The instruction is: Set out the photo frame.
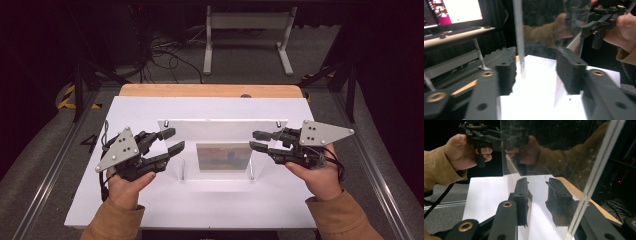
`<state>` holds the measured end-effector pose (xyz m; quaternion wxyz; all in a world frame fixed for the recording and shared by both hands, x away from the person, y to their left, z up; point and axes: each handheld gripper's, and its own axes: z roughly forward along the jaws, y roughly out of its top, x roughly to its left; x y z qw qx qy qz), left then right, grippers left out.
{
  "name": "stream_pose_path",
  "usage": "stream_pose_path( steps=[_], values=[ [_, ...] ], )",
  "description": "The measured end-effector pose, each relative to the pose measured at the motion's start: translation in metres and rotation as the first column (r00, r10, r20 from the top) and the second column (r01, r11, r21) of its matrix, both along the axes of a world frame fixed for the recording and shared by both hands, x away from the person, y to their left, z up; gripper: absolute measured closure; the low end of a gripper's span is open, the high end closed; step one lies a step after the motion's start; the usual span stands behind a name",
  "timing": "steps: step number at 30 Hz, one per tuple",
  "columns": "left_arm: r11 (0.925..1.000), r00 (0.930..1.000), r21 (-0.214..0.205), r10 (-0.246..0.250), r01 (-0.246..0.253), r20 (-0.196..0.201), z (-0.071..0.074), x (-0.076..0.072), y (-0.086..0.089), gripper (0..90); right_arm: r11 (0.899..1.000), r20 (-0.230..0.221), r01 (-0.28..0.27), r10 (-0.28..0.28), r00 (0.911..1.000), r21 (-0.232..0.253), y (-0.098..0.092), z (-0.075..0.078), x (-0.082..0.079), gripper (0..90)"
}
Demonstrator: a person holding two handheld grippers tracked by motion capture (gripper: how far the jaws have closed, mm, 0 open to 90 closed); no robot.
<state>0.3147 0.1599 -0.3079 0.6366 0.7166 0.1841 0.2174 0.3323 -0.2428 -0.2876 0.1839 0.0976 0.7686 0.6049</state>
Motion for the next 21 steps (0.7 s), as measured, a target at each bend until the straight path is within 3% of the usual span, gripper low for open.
stream_pose_path(
  steps=[2, 6, 16, 18, 21],
  values=[
    [0.9999, 0.9998, -0.007, 0.01, -0.01, -0.015, -0.002, 0.001, 0.003, 42.5, 1.0, 0.001, 0.005, -0.005, 1.0, 0.006, 0.0, -0.001, 0.002, 66.1],
    [0.9989, 0.9982, -0.017, 0.042, -0.043, -0.044, -0.01, 0.003, 0.011, 37.9, 0.999, 0.004, 0.03, -0.03, 0.9995, 0.02, 0.001, -0.005, 0.009, 58.8],
    [0.9973, 0.9933, 0.0, 0.073, -0.073, -0.09, -0.025, 0.002, 0.025, 35.6, 0.995, -0.012, 0.089, -0.088, 0.996, 0.039, 0.002, -0.009, 0.029, 44.5],
    [0.9971, 0.992, 0.006, 0.076, -0.076, -0.101, -0.028, 0.003, 0.026, 34.8, 0.99, -0.008, 0.135, -0.134, 0.9909, 0.039, 0.002, -0.01, 0.032, 35.3],
    [0.9966, 0.9894, 0.005, 0.082, -0.082, -0.12, -0.033, 0.005, 0.029, 33.6, 0.983, -0.025, 0.182, -0.181, 0.9832, 0.034, 0.001, -0.013, 0.037, 36.5]
  ],
)
